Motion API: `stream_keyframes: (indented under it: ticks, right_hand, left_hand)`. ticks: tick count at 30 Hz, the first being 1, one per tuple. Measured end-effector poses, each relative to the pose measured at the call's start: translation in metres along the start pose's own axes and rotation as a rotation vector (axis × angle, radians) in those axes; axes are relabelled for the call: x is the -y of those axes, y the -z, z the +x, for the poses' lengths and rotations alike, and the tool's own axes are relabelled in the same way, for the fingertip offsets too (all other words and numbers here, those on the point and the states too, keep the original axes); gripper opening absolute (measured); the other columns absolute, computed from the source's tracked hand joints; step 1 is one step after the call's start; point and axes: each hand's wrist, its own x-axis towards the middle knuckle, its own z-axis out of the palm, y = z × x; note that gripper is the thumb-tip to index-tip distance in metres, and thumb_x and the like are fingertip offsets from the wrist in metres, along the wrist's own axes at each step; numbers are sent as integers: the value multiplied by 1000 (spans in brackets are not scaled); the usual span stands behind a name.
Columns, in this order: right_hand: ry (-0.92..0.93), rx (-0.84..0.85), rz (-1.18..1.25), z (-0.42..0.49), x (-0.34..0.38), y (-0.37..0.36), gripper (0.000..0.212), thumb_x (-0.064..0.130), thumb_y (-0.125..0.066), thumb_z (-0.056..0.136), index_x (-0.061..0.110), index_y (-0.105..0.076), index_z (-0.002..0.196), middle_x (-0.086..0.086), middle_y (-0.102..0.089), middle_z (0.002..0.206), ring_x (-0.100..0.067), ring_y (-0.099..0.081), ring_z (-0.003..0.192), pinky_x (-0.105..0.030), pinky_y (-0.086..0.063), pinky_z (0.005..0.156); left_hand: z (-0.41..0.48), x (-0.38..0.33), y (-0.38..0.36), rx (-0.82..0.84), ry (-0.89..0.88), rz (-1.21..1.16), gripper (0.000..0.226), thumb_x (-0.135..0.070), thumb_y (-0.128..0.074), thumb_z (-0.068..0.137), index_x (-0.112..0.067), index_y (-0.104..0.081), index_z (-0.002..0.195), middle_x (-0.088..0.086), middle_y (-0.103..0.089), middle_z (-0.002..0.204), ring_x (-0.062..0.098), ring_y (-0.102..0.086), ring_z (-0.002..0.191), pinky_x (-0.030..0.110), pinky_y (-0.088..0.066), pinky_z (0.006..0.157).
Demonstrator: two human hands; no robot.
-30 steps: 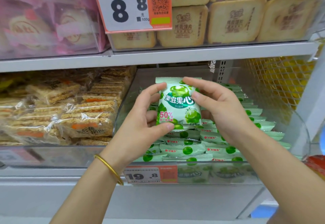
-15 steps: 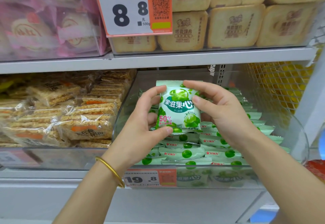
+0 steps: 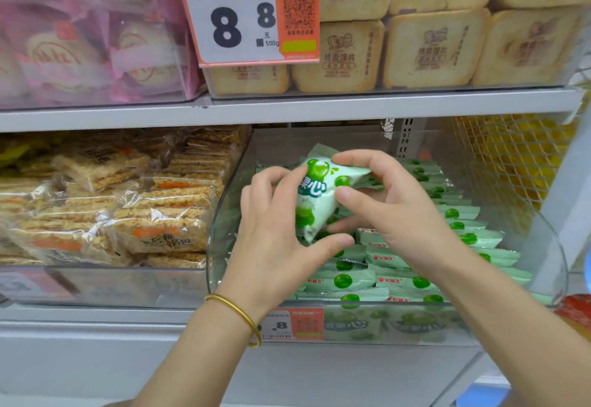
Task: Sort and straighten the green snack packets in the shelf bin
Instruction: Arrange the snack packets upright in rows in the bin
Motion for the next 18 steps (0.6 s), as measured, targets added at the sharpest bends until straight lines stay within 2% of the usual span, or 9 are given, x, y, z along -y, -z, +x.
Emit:
stream_keyframes:
  ticks: [4,7,9,11,13,15,18]
  right_hand:
    - [65,48,-83,0,-4,-2,41,1,-59,89,24,-55,122,-13,-53,119,-23,-66,94,-31,-57,76]
    - [109,-91,-351,2,-4,5,48,12,-64,86,35,-52,126,-1,-47,113,-6,-55,96,-14,-48,80]
    - [78,-113,-448,4,-3,11,47,21,-64,87,41,-47,125,8,-44,115,3,-50,99,-6,-43,78]
    - [-6,-52,-308,4,-4,13,40,23,-62,88,43,-46,120,11,-52,118,2,-58,93,-15,-51,75]
    - [-69,-19,-120,4,-4,12,33,16,-60,90,34,-52,116,4,-61,114,-8,-66,83,-28,-58,62]
    - [-66,-27,-67,5,-5,13,32,12,-59,90,22,-55,120,-3,-65,110,-16,-67,77,-31,-56,55]
    - [-64,-38,-17,6,-6,13,31,12,-58,90,16,-55,121,-6,-68,106,-17,-66,74,-28,-54,53]
  left_hand:
    - [4,5,3,-83,-3,-78,58,-21,-69,81,-23,-47,134,-9,-36,112,3,-41,109,13,-36,97]
    - [6,5,13,-69,36,-207,53,-15,-64,86,-31,-44,133,-22,-48,117,-11,-46,109,4,-34,92]
    - [5,2,17,-38,55,-327,60,-17,-64,86,-45,-35,130,-21,-58,114,-9,-52,107,3,-38,88]
    - [3,1,19,6,45,-433,62,-15,-63,87,-52,-33,127,-12,-66,108,1,-60,102,16,-46,88]
    - [3,1,19,70,20,-491,59,-13,-62,89,-51,-37,126,-11,-63,114,6,-61,104,27,-50,87]
    - [3,0,18,113,-17,-494,56,-16,-64,85,-47,-42,127,-15,-54,125,5,-54,115,32,-48,94]
    - [2,0,17,115,-33,-495,61,-18,-65,77,-45,-43,127,-23,-49,126,2,-47,121,35,-44,101]
